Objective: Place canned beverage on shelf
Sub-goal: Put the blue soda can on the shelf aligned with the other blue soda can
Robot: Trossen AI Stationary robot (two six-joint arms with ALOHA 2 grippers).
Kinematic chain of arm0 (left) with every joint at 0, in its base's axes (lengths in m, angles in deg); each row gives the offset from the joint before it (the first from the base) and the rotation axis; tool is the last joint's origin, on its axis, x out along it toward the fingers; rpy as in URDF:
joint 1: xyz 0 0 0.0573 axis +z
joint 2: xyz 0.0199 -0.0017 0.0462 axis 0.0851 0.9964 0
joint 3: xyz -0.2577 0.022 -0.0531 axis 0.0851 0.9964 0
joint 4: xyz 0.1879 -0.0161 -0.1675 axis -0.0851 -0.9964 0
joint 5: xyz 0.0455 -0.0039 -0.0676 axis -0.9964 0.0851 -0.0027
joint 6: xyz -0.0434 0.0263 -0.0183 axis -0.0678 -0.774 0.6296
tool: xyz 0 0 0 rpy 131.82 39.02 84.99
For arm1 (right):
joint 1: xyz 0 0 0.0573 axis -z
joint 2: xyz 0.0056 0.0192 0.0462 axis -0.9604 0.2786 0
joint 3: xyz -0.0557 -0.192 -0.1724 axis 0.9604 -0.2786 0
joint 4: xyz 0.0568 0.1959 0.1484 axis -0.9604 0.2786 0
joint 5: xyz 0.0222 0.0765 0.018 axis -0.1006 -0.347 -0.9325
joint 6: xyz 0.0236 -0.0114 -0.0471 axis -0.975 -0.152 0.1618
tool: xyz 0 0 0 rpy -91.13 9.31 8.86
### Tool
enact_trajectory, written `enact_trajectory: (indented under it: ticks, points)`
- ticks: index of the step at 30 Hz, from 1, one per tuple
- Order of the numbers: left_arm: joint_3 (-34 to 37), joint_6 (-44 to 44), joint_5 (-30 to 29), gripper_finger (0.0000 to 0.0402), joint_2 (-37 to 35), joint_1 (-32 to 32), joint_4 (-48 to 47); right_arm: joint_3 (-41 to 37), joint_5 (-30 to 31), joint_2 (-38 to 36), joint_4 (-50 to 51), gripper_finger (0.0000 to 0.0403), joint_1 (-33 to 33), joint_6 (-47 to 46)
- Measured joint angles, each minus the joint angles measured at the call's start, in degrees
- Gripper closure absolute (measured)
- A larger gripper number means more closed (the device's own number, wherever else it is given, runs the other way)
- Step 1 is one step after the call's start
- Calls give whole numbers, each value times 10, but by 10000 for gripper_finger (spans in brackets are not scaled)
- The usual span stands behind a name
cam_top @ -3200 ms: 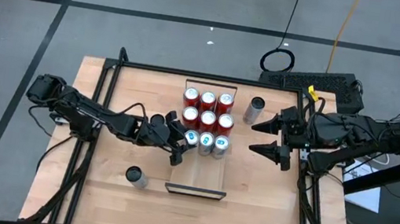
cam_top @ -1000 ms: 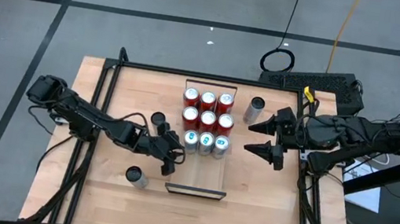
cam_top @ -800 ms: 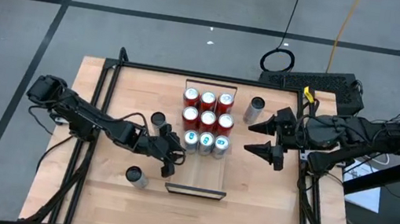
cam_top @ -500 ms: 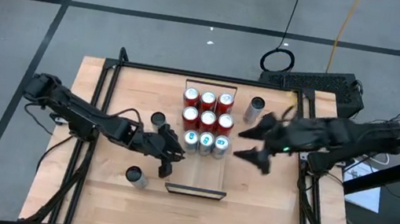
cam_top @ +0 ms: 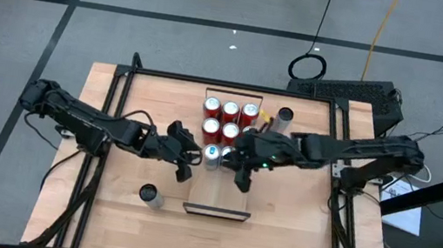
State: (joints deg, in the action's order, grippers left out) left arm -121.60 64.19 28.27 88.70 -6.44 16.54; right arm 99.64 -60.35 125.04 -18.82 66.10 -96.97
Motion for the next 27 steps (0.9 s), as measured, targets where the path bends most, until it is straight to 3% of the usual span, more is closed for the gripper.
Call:
enact_trajectory:
  ticks: [2, 4, 14, 27]
  points:
    - [0, 17, -2, 314, 0, 7, -18, 9, -3, 19, 17, 379, 17, -3]
    - [0, 38, -1, 314, 0, 12, -34, 21, -3, 36, 39, 394, 30, 2]
    - [0, 57, -1, 314, 0, 13, -32, 30, -87, 96, 58, 400, 72, 11]
    - [0, 59, 13, 314, 4, 13, 12, 30, -87, 121, 50, 402, 74, 46]
